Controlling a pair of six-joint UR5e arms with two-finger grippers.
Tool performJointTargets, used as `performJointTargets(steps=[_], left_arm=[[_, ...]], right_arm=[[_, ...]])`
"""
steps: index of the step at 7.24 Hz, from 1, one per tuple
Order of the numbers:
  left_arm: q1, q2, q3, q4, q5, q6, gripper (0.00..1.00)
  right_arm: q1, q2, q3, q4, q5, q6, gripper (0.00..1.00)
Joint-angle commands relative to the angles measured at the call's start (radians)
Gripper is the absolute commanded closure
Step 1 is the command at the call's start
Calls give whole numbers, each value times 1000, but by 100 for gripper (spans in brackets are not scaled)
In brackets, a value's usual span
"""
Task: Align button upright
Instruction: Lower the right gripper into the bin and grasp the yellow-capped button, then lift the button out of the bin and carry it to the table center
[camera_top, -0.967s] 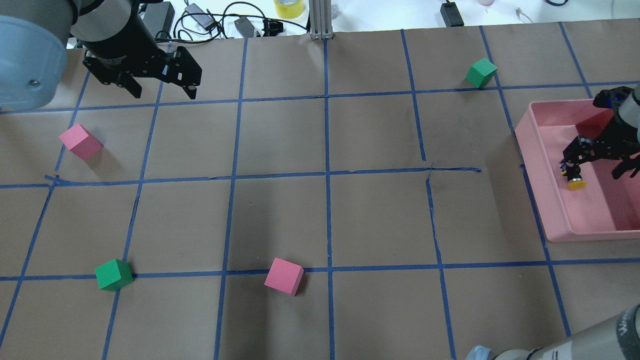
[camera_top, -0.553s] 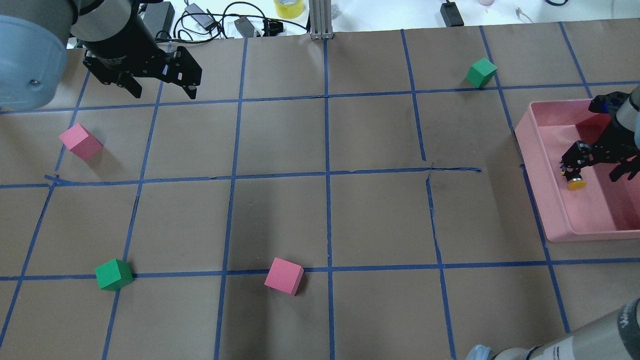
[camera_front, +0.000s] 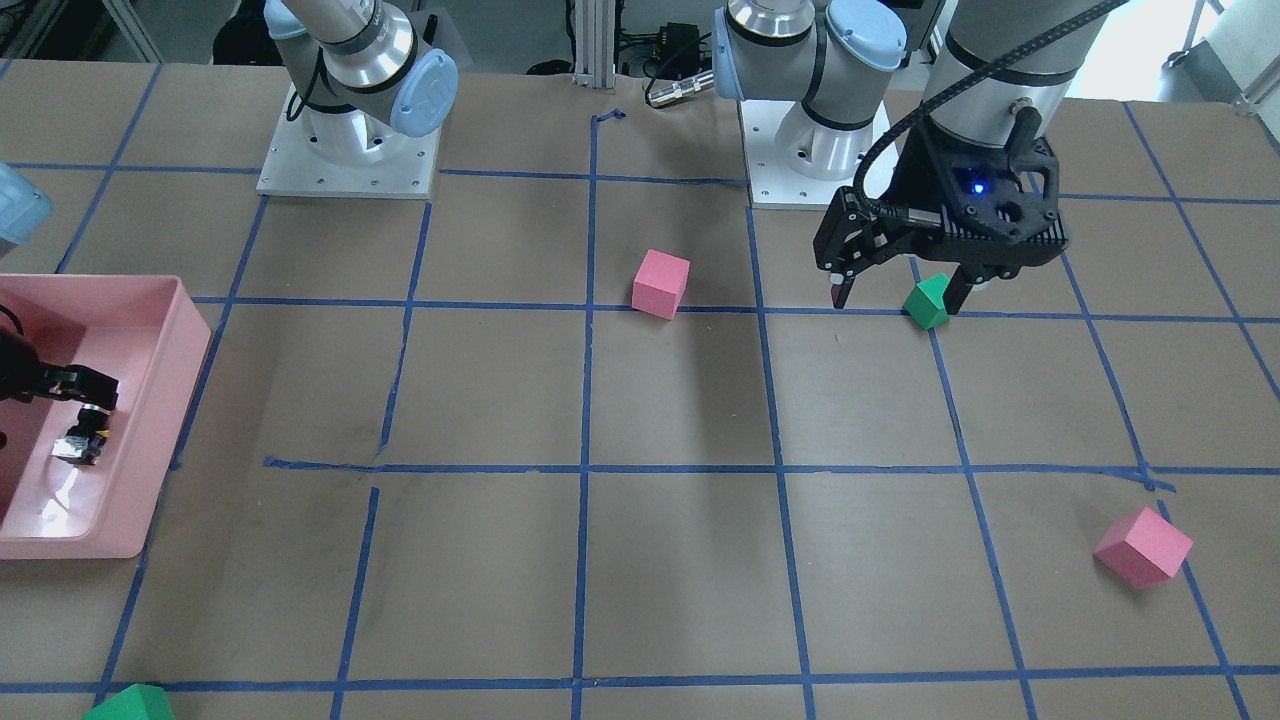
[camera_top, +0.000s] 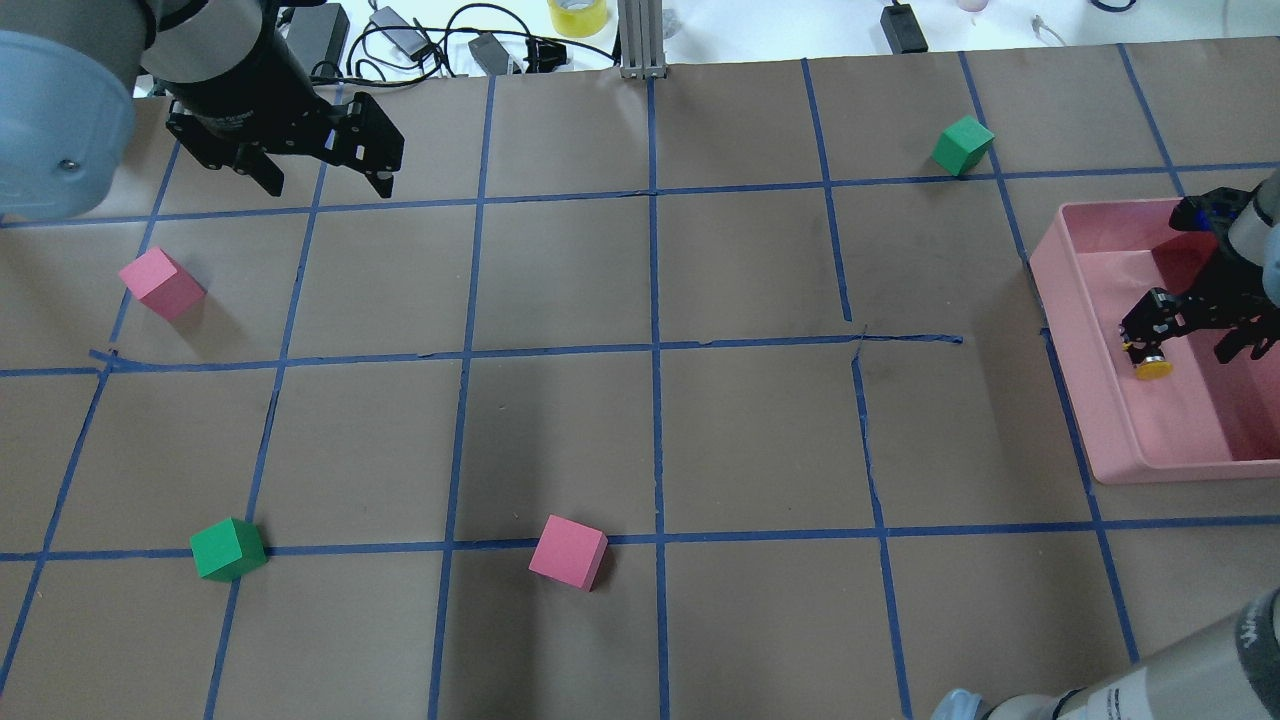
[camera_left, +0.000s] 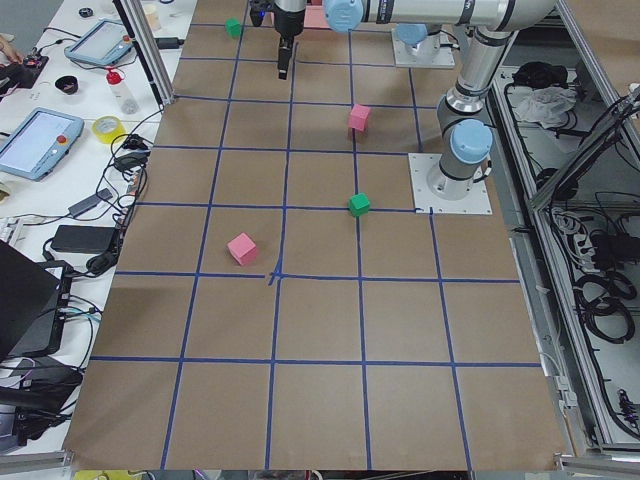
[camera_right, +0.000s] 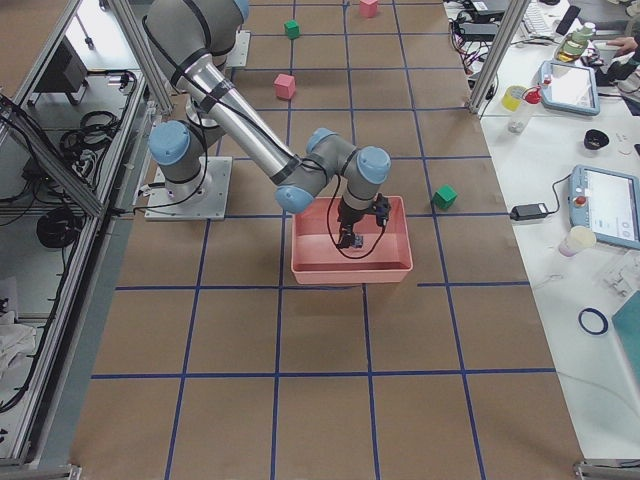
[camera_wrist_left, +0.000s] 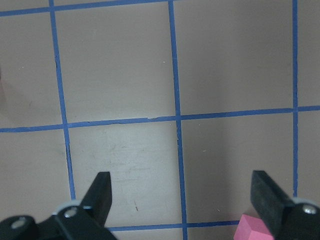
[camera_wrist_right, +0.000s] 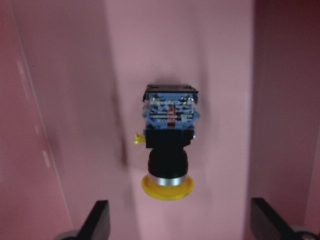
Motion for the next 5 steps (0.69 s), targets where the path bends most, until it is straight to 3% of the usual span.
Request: performJointTargets(steps=[1, 2, 3, 5], left_arm=[[1, 1, 1, 0, 0, 1, 0], [1, 0, 1, 0, 0, 1, 0], [1, 0, 1, 0, 0, 1, 0], [-6, 1, 1, 0, 0, 0, 0]], right_arm=[[-2, 24, 0, -14, -5, -2, 0], [-2, 25, 0, -16, -5, -1, 0], [-2, 28, 1, -17, -5, -1, 7], [-2, 50, 1, -17, -5, 1, 34]])
